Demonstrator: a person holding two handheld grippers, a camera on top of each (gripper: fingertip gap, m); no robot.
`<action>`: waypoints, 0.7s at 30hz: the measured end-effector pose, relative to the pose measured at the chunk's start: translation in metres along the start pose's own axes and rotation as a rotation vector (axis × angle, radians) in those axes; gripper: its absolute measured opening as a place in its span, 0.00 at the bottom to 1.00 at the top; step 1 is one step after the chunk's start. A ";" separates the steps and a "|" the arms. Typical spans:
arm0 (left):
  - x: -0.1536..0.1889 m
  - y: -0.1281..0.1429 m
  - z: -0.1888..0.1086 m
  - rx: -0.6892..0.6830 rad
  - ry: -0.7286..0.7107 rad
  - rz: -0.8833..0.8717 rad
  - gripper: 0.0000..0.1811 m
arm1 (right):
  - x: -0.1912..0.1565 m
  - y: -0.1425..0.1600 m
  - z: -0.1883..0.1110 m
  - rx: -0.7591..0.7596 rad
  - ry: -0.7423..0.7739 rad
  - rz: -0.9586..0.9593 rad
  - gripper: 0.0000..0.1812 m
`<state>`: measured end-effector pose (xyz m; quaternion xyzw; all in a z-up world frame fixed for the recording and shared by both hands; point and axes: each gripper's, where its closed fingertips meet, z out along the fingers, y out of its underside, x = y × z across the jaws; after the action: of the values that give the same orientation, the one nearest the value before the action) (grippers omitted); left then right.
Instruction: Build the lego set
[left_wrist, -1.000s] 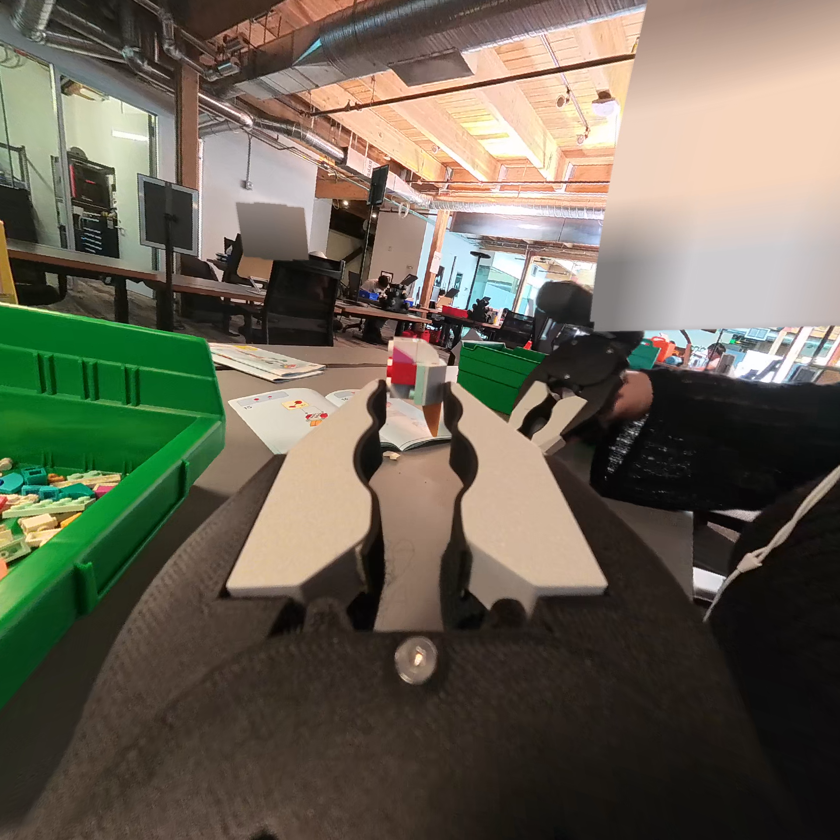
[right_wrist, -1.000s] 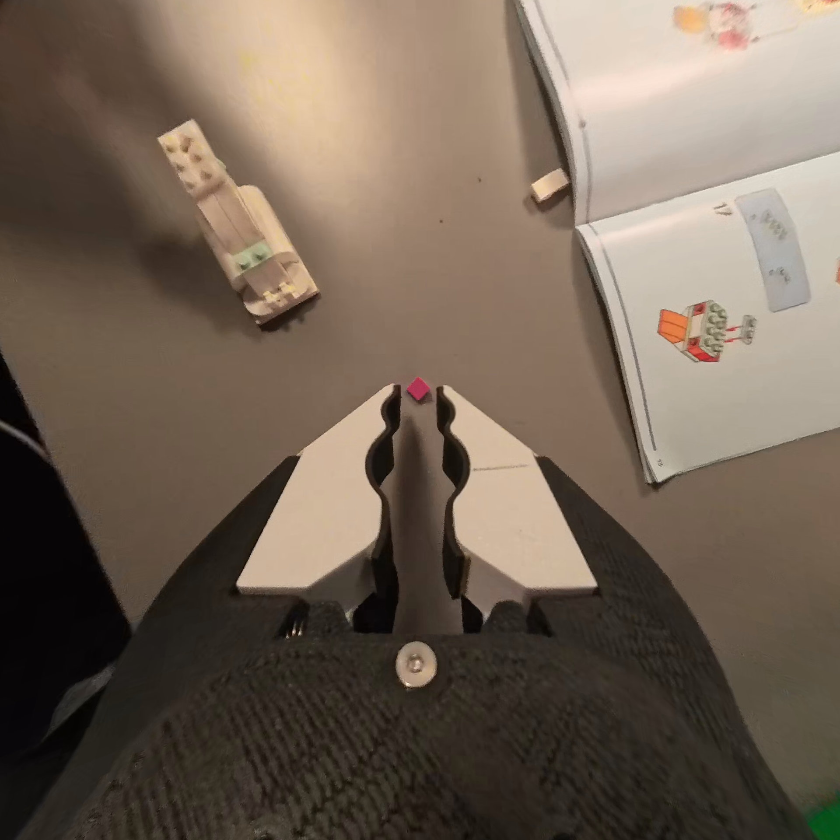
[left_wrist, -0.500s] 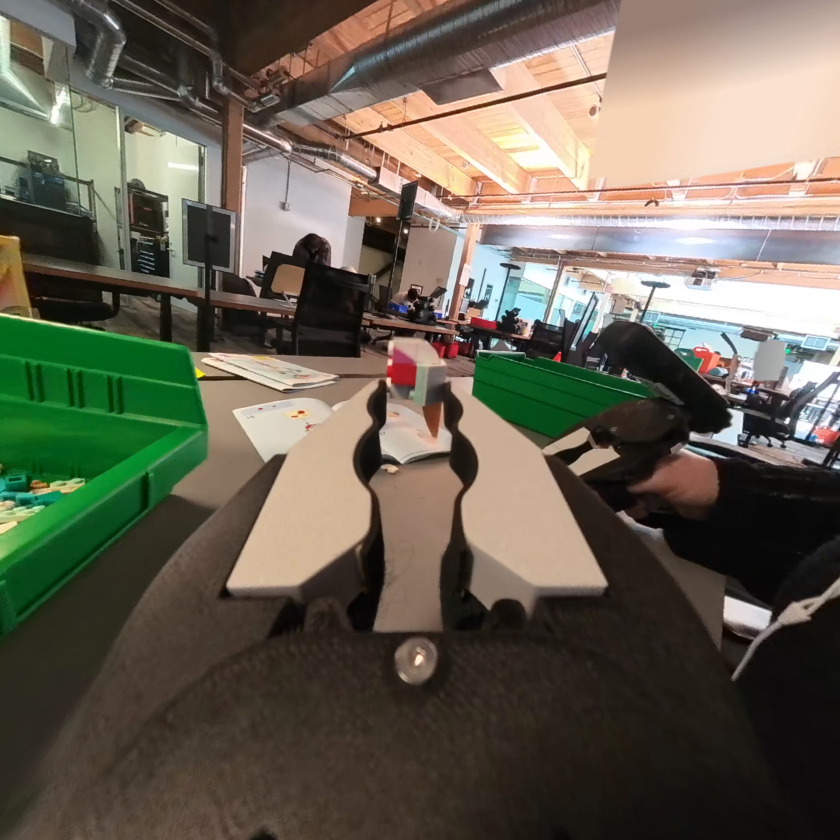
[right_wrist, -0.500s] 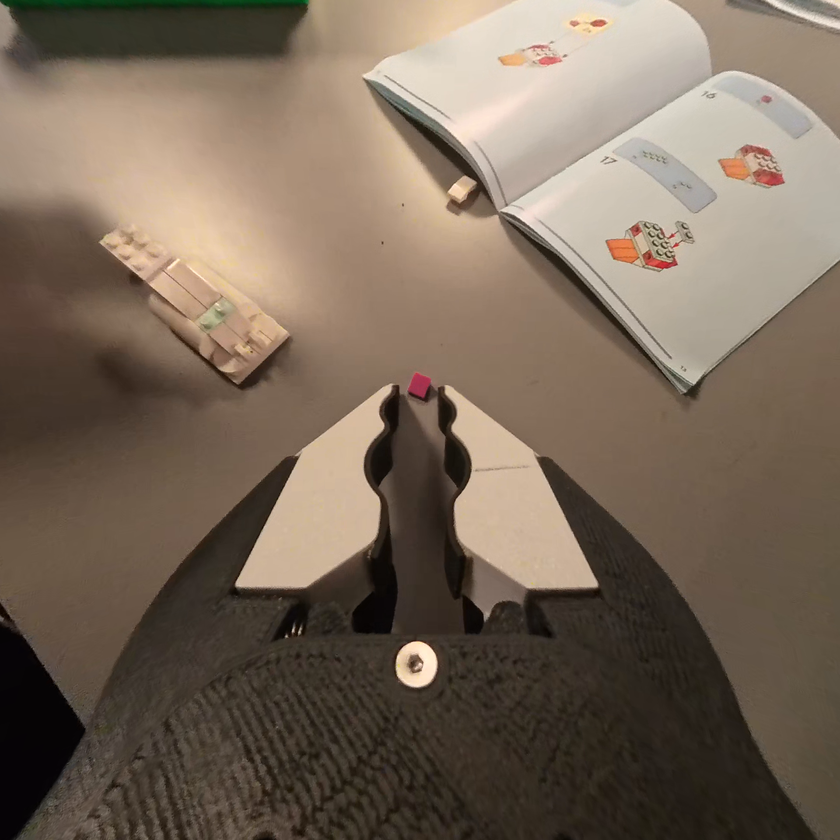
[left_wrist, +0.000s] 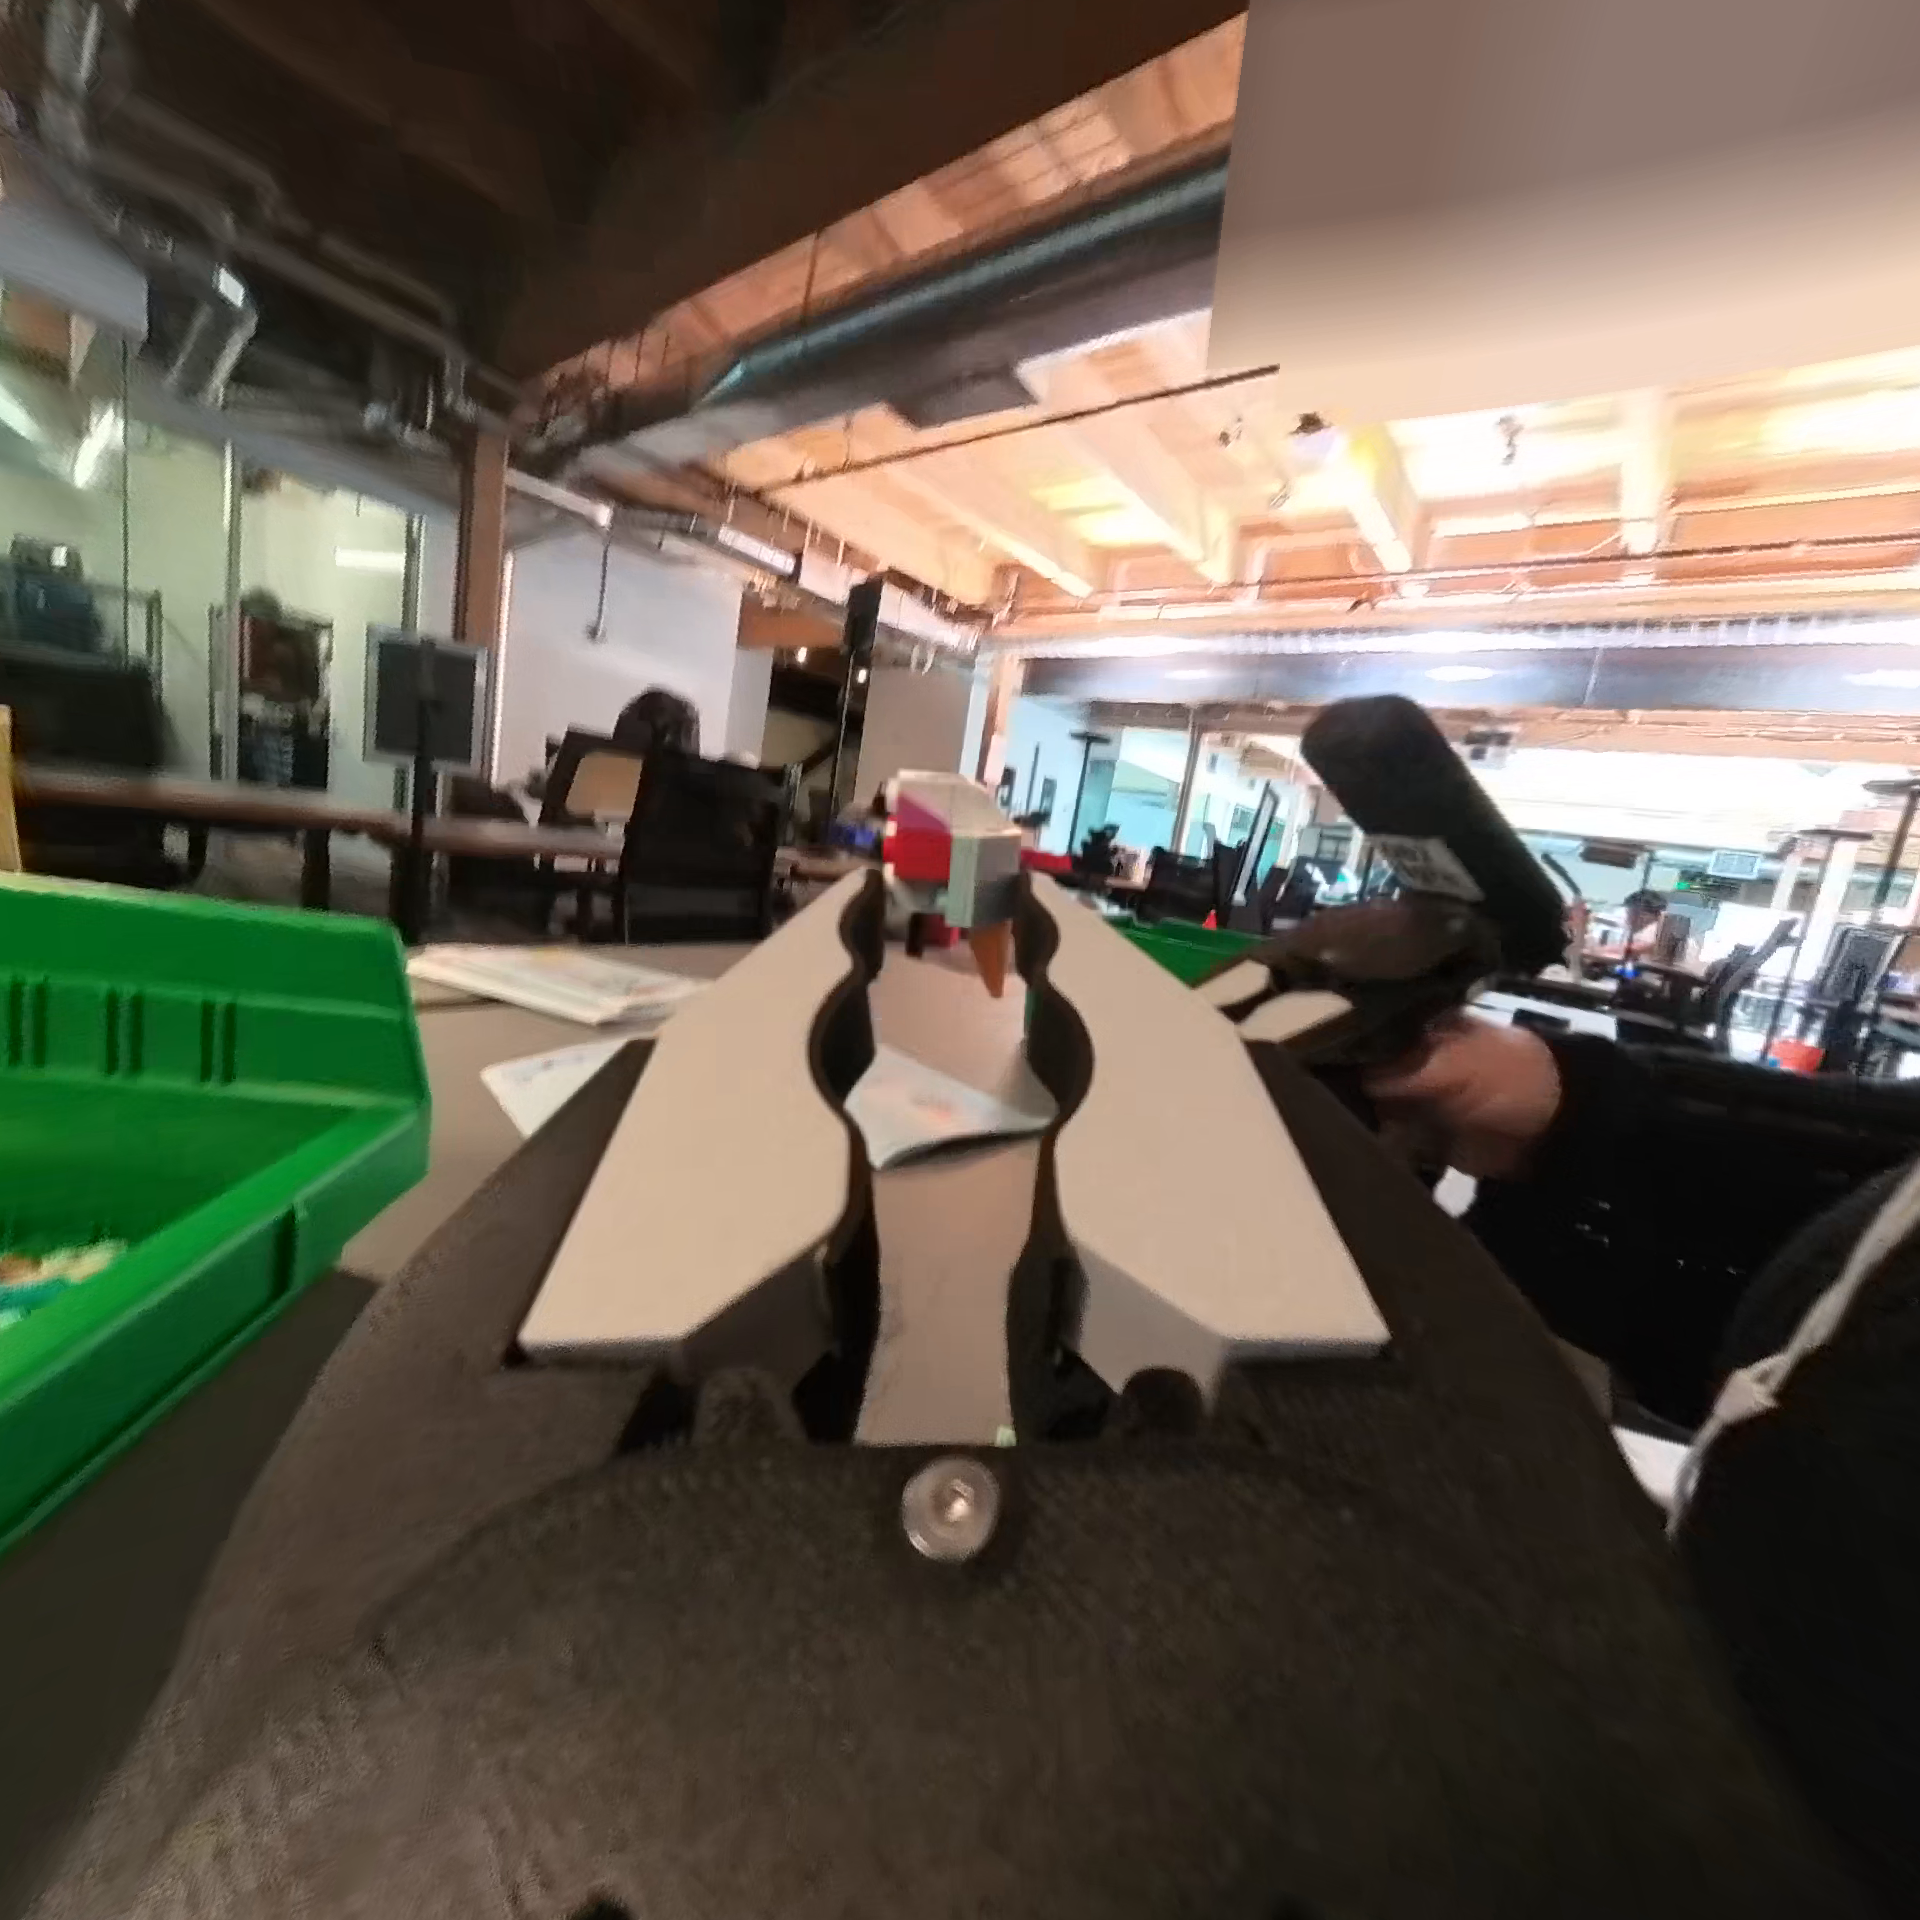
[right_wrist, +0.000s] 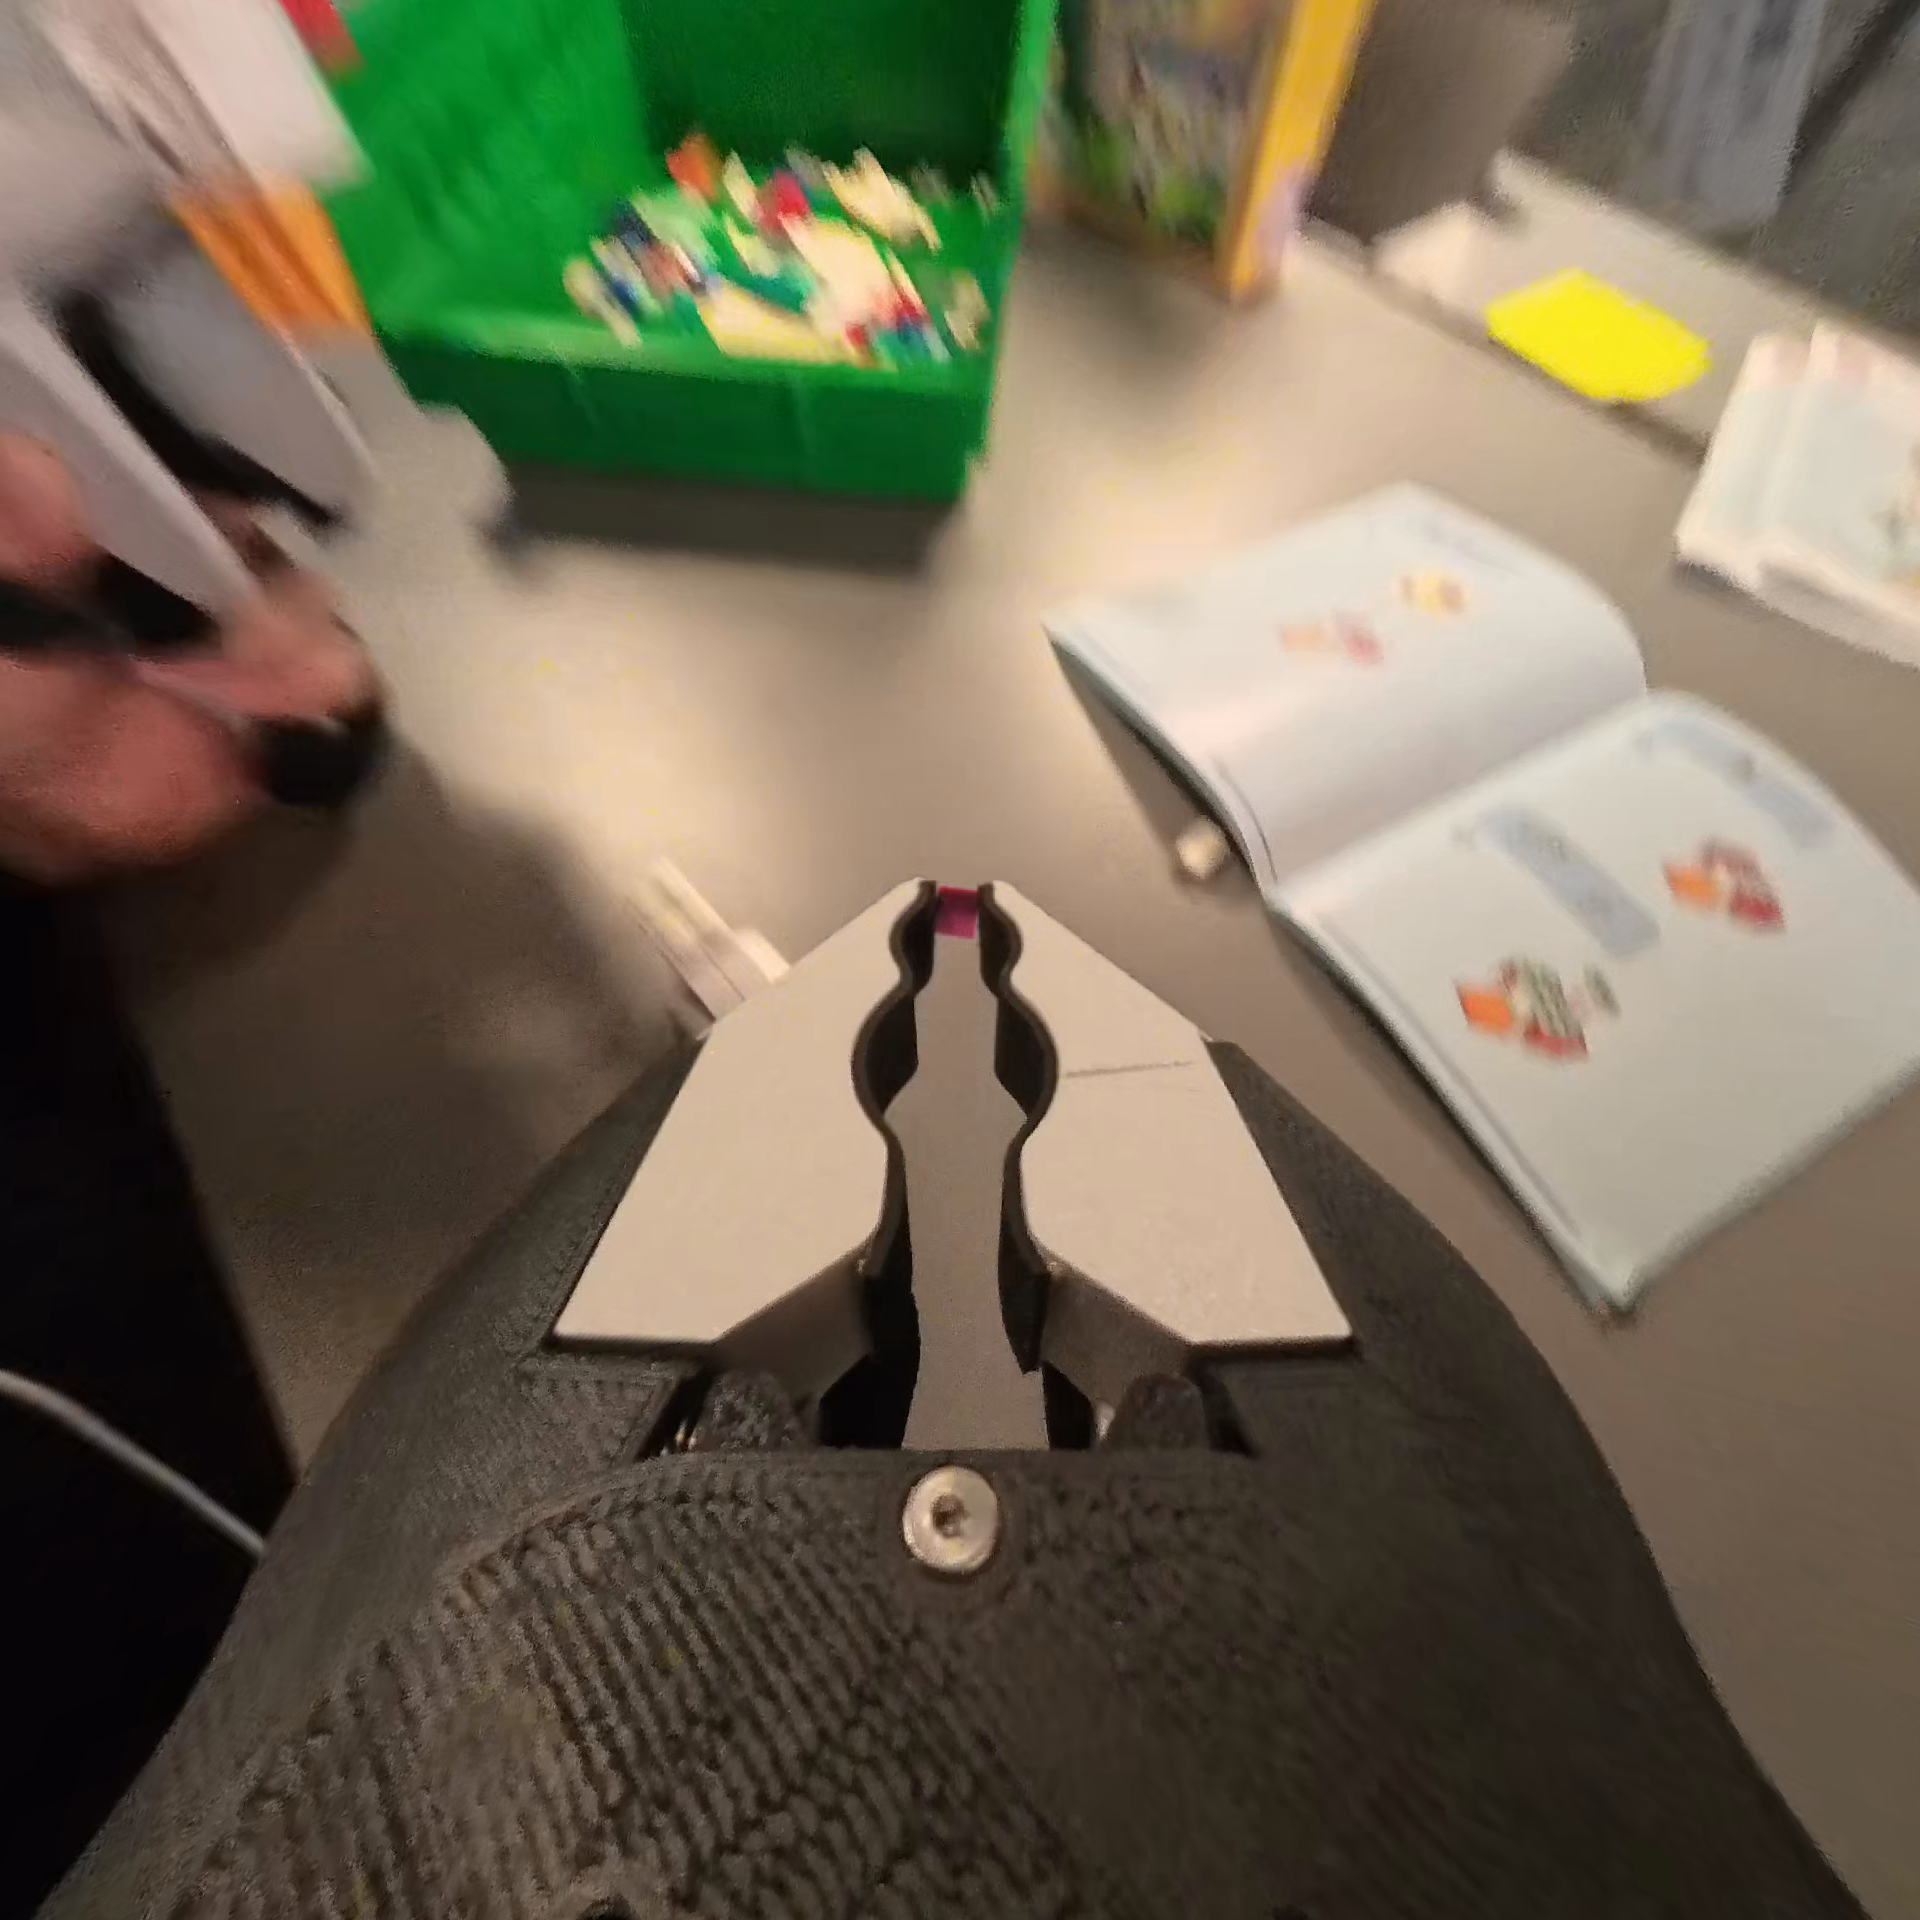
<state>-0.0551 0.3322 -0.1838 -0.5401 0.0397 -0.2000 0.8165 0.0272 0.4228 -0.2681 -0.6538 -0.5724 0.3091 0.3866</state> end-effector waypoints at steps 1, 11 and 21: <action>0.004 -0.004 -0.001 0.025 0.008 0.035 0.13 | -0.012 -0.023 -0.002 0.058 -0.046 -0.008 0.04; 0.023 -0.015 -0.001 0.085 -0.033 0.355 0.13 | -0.101 -0.141 -0.014 0.234 -0.406 -0.081 0.03; 0.020 -0.018 -0.003 0.096 -0.049 0.335 0.13 | -0.105 -0.145 -0.009 0.108 -0.415 -0.144 0.03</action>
<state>-0.0429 0.3163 -0.1657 -0.4911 0.0996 -0.0498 0.8639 -0.0552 0.3242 -0.1434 -0.5118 -0.6675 0.4388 0.3162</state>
